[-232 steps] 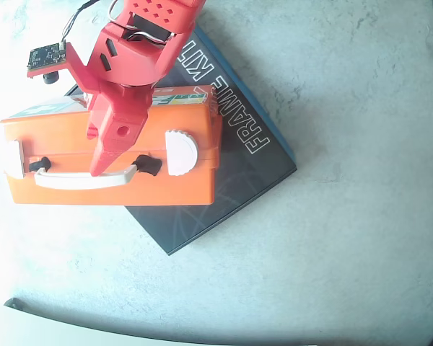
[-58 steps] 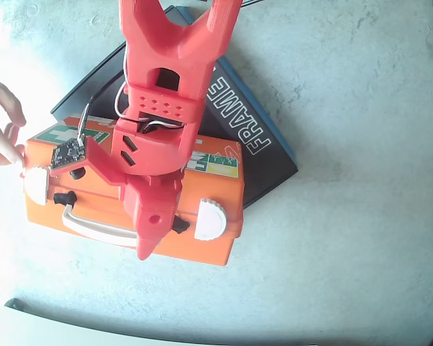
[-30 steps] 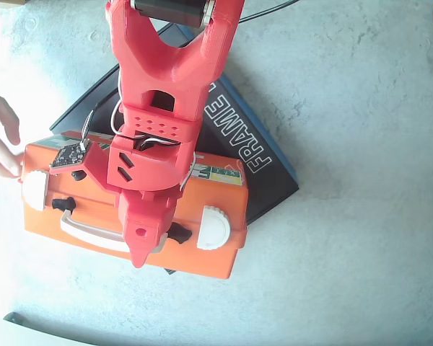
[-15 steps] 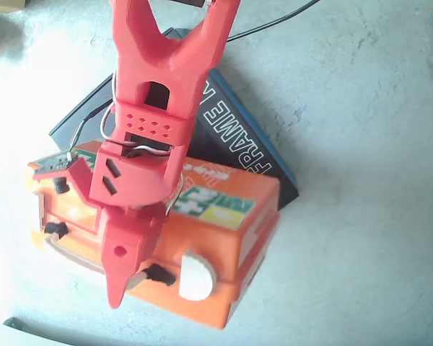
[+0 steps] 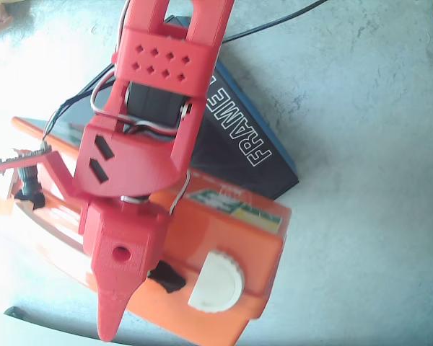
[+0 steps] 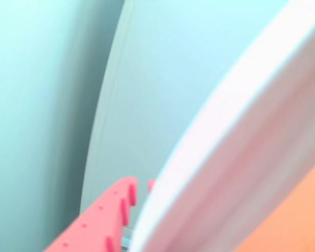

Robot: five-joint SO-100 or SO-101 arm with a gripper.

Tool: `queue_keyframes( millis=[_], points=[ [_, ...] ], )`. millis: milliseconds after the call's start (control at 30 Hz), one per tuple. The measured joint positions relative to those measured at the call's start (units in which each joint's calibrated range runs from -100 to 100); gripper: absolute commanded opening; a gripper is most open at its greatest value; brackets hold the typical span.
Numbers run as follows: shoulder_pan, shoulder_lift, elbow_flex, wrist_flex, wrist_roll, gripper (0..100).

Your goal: Grab the white handle of the orange box

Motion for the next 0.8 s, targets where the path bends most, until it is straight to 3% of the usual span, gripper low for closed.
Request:
queue_keyframes(
  millis=[200,300,467,800],
  points=[
    [-0.70,-22.56,19.26,-3.90,-1.93,1],
    [-0.40,-30.20,26.10,0.08,-2.87,1],
    [-0.30,-31.26,30.60,3.06,-3.50,1],
    [1.71,-27.62,54.19,3.48,-3.50,2]
  ],
)
